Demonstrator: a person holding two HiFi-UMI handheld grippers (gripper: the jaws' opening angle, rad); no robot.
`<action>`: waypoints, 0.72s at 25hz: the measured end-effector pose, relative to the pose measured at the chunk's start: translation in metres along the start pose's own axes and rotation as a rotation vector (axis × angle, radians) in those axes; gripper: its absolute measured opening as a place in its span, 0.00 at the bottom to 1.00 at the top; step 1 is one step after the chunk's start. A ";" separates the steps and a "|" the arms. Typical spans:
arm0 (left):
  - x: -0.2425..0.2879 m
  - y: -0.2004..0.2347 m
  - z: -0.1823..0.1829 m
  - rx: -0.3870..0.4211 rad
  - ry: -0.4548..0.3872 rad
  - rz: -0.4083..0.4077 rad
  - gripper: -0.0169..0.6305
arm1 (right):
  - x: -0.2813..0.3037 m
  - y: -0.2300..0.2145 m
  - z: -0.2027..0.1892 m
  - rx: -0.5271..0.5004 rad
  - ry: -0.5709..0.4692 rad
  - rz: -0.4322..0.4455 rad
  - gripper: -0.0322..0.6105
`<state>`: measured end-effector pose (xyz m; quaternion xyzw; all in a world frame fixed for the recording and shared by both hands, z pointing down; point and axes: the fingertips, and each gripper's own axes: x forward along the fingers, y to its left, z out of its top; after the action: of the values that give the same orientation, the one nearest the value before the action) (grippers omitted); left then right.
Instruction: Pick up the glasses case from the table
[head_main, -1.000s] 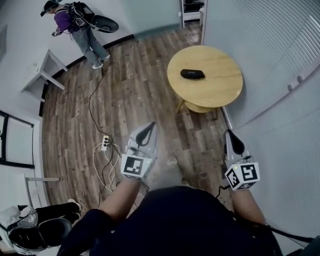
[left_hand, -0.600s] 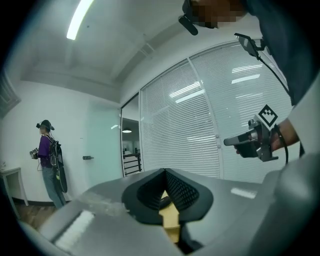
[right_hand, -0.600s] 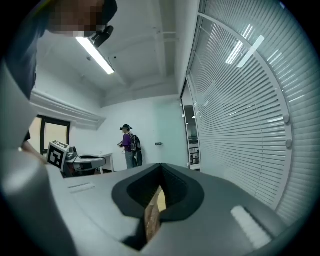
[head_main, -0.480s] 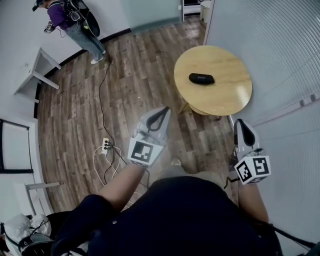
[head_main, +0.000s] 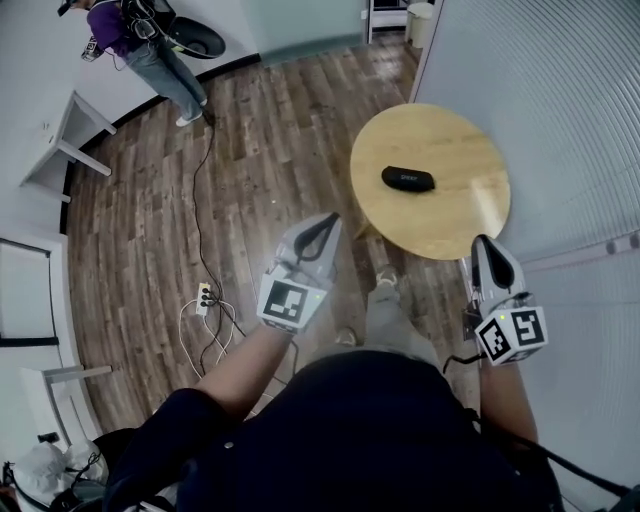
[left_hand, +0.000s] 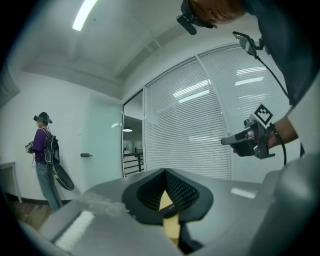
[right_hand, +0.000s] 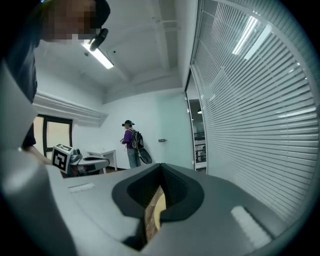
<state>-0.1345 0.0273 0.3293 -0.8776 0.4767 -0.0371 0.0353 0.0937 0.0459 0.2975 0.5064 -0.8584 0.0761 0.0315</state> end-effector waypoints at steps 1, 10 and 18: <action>0.007 0.004 0.003 -0.004 -0.009 0.006 0.03 | 0.012 -0.004 0.001 -0.011 -0.002 0.016 0.06; 0.097 0.053 -0.003 0.004 0.062 0.058 0.03 | 0.129 -0.064 0.004 0.027 0.053 0.114 0.06; 0.203 0.088 -0.006 0.038 0.107 0.092 0.03 | 0.210 -0.124 -0.002 0.043 0.107 0.208 0.06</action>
<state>-0.0982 -0.1904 0.3336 -0.8508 0.5167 -0.0913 0.0284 0.1000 -0.1948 0.3391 0.4105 -0.9015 0.1240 0.0583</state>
